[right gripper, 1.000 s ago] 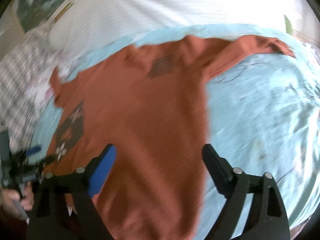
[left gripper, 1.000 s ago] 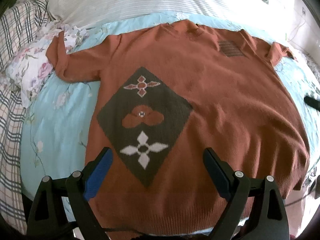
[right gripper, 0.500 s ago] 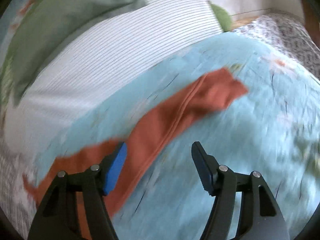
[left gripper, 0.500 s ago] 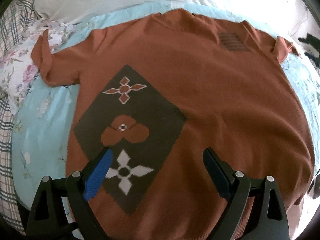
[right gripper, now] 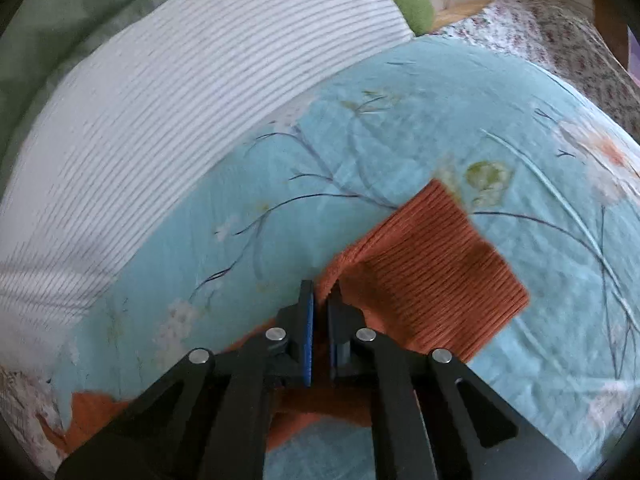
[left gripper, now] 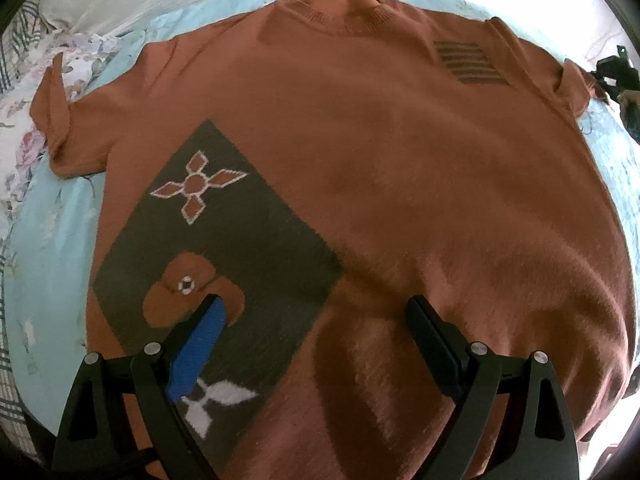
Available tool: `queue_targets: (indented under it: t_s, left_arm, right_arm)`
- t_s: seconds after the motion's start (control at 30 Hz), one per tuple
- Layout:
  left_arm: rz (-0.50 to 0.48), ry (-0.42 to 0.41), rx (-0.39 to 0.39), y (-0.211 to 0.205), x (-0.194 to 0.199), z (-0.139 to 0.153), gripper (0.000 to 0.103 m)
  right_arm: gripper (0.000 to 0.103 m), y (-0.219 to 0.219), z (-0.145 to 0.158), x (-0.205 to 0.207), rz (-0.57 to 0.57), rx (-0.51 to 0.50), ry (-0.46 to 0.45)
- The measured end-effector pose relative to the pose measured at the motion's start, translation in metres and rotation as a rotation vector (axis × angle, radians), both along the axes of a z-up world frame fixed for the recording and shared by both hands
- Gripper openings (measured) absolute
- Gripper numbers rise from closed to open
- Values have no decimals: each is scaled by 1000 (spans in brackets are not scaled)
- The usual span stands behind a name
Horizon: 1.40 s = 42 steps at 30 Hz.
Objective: Fold small clothes
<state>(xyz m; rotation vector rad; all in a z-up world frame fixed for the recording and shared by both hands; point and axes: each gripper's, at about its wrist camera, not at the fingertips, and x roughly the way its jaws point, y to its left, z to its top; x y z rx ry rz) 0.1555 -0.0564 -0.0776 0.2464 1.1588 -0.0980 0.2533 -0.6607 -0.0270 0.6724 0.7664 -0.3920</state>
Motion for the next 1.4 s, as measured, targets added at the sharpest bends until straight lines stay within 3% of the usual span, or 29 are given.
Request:
queue_targets:
  t_s: [0.2,0.43,0.7,0.93,1.07,1.13,1.27,1.4]
  left_arm:
    - [-12,-12,-74,1,-1,4,93]
    - [10,-49,-116,17,-15,12,93]
    - [101,-51,-227,54,-13,16,93]
    - [170,-57,-325,90,2,13,92]
    - [192,-63,-372,100,22,14,92]
    - [189,-72,-385,101,35,15,93]
    - [160,-68,-444,92,78,18,93]
    - [101,-67,-527,71,143,25,93]
  right_arm:
    - [5,99,37,-7,274,8,-140]
    - [5,259,55,0,601,129,-227]
    - [5,423,9,17,835,251,-160]
    - [5,506,-26,17,1007,330,-114]
    - [10,516,-48,17,1030,335,36]
    - [13,499,-50,9,996,372,25]
    - [42,454,-34,-14,890,342,-42]
    - [44,414,-19,-36,798,298,-76]
